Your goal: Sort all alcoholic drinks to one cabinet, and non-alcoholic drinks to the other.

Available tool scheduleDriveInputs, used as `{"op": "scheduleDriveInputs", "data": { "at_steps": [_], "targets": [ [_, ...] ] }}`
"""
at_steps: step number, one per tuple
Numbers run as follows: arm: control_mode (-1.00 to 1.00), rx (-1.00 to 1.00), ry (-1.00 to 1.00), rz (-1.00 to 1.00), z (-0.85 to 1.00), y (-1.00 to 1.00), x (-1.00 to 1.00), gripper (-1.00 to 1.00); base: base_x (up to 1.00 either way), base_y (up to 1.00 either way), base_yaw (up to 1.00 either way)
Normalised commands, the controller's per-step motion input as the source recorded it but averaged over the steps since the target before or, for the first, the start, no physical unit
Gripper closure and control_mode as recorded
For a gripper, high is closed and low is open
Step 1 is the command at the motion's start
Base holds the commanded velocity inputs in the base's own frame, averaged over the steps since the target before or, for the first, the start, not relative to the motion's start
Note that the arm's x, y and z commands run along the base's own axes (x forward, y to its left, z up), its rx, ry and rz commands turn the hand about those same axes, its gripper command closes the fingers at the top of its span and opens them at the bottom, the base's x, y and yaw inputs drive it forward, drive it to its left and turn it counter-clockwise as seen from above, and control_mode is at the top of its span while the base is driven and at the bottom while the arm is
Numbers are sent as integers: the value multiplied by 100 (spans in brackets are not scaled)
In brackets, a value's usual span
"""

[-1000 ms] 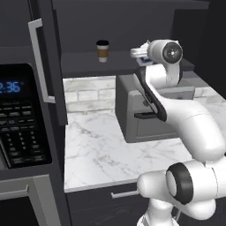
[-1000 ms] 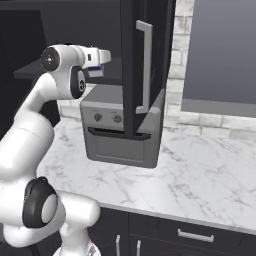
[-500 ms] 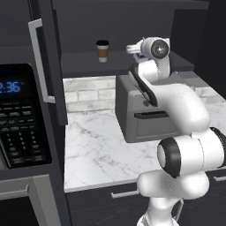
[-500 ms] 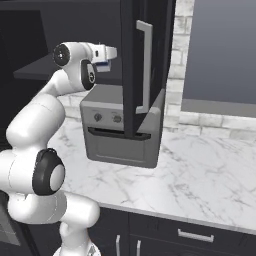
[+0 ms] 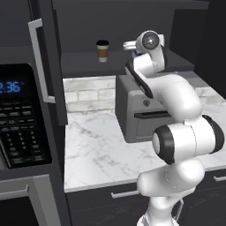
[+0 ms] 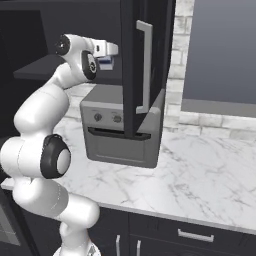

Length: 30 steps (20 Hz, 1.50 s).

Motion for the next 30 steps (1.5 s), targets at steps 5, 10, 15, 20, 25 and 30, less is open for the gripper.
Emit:
{"op": "scheduleDriveInputs", "data": {
  "at_steps": [5,10,15,20,25,30],
  "targets": [
    [-100,0,15,-3,-39,0,0,100,0,0,0],
    [-100,0,9,-1,-42,0,8,100,0,0,0],
    [-100,0,0,-1,-22,0,27,-100,0,0,0],
    [-100,0,-3,0,-1,0,21,-100,0,0,0],
    [-100,0,-9,0,-2,2,2,-100,0,0,0],
    [-100,0,-12,0,0,5,-29,-100,0,0,0]
  ]
}}
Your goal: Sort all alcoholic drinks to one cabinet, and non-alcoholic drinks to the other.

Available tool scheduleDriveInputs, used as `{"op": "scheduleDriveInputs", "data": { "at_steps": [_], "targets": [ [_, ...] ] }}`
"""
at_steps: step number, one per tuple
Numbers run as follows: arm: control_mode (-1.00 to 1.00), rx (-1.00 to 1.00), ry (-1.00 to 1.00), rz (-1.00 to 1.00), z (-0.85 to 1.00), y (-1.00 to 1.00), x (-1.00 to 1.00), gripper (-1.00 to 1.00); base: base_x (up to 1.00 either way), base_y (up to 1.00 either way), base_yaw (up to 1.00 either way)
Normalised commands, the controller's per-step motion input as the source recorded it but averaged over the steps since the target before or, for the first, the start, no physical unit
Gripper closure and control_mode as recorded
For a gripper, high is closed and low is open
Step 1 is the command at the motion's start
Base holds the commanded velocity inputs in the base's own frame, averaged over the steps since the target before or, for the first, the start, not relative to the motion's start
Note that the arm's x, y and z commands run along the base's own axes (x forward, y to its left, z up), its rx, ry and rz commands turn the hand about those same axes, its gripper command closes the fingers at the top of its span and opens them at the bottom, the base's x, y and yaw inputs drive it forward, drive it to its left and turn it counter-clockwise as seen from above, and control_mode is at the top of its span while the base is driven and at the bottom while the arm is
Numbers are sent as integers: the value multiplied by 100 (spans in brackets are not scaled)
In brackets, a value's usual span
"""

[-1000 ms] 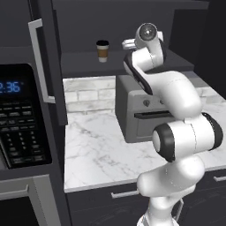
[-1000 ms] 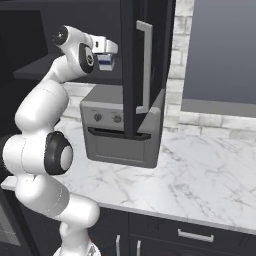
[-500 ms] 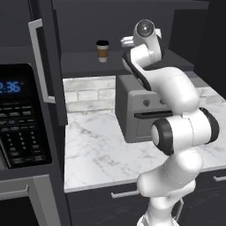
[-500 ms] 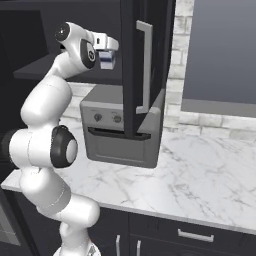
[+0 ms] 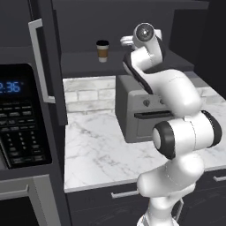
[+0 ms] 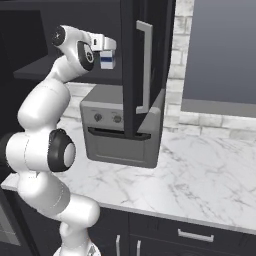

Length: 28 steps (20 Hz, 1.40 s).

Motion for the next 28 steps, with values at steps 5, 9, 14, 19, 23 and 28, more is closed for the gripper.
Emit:
{"op": "scheduleDriveInputs", "data": {
  "at_steps": [5,9,14,19,23,28],
  "targets": [
    [-100,3,-3,0,-11,25,-100,-100,0,0,0],
    [-100,8,0,0,-8,28,-100,-100,0,0,0],
    [-100,9,0,0,-13,16,-100,-100,0,0,0],
    [-100,11,2,0,-27,10,-100,-100,0,0,0],
    [-100,4,11,0,-54,14,-100,-100,0,0,0],
    [-100,0,19,-1,-76,14,-100,-100,0,0,0]
  ]
}}
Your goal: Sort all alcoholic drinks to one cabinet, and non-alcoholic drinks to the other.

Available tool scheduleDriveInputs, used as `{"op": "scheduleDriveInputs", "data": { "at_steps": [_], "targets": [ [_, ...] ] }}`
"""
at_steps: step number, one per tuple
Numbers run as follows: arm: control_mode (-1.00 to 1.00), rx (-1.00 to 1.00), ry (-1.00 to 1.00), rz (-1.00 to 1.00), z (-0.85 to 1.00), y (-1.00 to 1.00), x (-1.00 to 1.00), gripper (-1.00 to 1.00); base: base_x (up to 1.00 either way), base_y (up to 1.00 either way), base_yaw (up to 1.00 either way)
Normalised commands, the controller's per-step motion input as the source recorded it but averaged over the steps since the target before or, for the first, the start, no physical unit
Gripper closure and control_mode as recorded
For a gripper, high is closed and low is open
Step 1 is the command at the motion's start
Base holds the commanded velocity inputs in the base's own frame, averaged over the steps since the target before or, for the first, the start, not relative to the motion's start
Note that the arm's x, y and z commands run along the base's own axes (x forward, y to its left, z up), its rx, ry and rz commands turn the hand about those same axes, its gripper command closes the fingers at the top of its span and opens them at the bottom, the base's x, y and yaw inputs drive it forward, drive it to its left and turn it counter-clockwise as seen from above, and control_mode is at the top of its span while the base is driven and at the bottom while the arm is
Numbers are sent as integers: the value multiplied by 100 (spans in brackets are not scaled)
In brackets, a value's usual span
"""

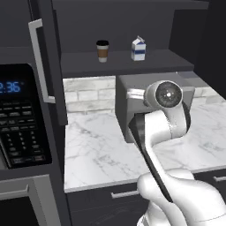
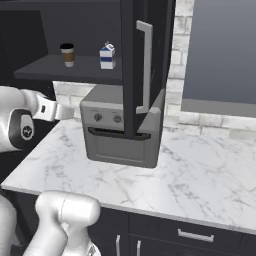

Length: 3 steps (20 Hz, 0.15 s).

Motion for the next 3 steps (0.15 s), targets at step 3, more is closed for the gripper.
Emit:
{"op": "scheduleDriveInputs", "data": {
  "at_steps": [3],
  "targets": [
    [-100,0,22,-3,-81,3,-79,-100,0,0,0]
  ]
}}
